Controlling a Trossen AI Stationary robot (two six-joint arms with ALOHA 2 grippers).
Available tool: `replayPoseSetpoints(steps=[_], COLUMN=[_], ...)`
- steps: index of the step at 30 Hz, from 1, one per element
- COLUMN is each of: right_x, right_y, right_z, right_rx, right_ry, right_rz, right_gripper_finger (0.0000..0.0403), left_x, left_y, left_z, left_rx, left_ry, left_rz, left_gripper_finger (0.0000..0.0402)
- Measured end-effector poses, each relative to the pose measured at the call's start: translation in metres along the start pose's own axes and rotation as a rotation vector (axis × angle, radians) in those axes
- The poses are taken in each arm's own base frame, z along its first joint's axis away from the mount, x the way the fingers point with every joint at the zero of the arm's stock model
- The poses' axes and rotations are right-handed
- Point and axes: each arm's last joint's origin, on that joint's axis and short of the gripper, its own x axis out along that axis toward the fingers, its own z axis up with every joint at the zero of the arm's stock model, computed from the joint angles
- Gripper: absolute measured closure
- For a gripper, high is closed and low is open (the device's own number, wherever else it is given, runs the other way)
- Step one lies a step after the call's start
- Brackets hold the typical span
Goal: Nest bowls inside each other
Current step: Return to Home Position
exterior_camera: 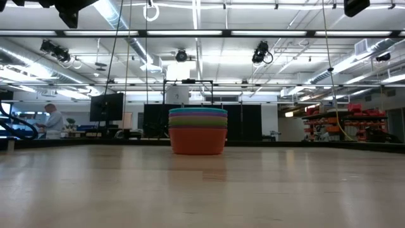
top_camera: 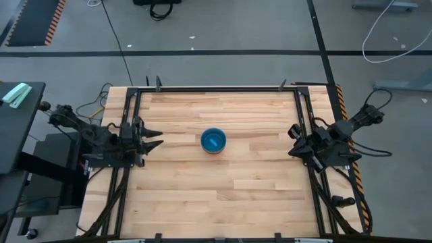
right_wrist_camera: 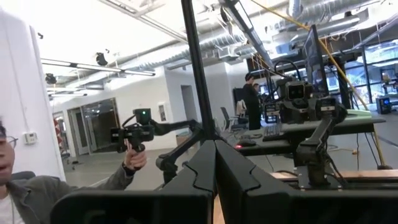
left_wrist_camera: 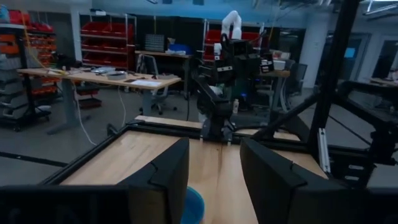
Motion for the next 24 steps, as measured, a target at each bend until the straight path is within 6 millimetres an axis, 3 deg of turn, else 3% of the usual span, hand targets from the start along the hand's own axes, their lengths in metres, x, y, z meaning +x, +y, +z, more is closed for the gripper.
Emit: replayPoseSetpoints(steps=[24], right_x=[-0.031], right_y=[-0.004], right_z=[0.009], right_rx=[-0.018], right_ry=[-0.054], right_rz=[-0.065], right_gripper_finger=[0.0387], left_x=[-0.029], left_y=[0.026], left_z=[0.007], left_rx=[-0.022], left_ry=[-0.064], left_rz=[0.055], left_gripper_finger=[0.0255])
